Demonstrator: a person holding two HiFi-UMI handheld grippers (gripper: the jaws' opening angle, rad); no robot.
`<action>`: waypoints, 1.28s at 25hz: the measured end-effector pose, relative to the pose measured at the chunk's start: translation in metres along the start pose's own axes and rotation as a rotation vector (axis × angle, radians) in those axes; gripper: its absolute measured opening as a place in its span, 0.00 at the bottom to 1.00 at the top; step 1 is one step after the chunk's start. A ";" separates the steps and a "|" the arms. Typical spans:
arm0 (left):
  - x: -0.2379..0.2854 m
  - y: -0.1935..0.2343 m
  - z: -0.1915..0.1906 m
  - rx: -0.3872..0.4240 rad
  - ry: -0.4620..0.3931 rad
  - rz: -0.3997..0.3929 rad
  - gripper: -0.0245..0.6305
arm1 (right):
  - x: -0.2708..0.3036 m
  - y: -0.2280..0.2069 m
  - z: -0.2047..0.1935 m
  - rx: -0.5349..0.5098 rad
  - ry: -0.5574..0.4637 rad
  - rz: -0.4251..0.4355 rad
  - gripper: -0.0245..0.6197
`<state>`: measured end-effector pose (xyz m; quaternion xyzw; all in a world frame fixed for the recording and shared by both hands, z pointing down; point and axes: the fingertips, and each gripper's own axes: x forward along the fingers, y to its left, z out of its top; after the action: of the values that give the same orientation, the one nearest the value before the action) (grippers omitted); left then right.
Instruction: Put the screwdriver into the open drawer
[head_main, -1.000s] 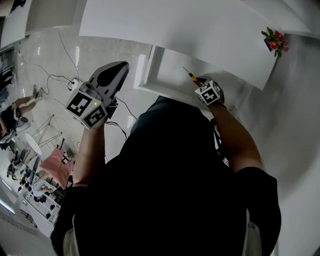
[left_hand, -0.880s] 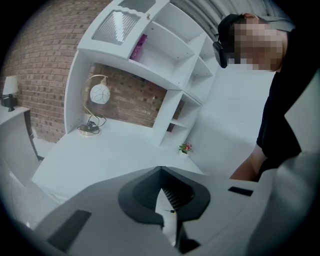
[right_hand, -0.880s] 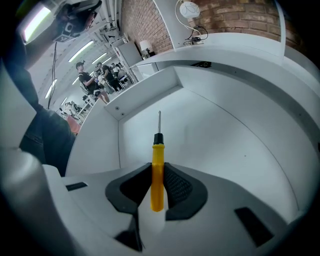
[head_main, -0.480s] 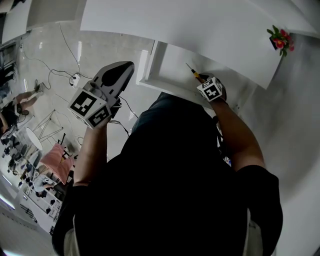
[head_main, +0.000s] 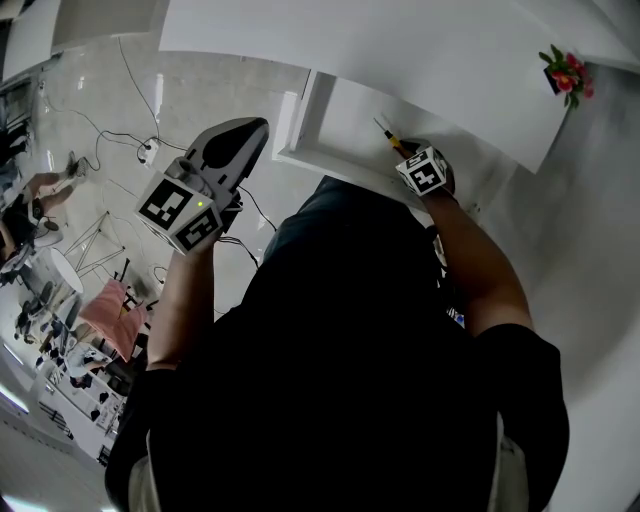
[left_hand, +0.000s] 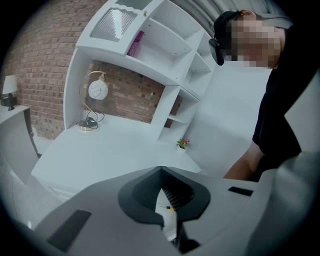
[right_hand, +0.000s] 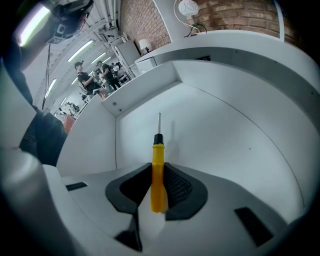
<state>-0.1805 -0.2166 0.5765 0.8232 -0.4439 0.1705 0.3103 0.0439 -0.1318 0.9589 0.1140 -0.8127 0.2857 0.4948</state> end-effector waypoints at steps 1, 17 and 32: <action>-0.001 0.000 0.000 -0.001 0.000 0.002 0.06 | 0.000 0.001 0.000 -0.001 0.000 0.000 0.17; -0.009 -0.003 0.001 0.007 -0.016 -0.001 0.06 | 0.004 -0.001 -0.005 -0.020 0.000 -0.024 0.18; -0.024 -0.015 0.000 0.017 -0.037 0.000 0.06 | -0.004 0.007 0.001 -0.010 -0.015 -0.041 0.20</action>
<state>-0.1807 -0.1955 0.5579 0.8288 -0.4480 0.1591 0.2951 0.0422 -0.1270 0.9530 0.1303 -0.8153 0.2703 0.4952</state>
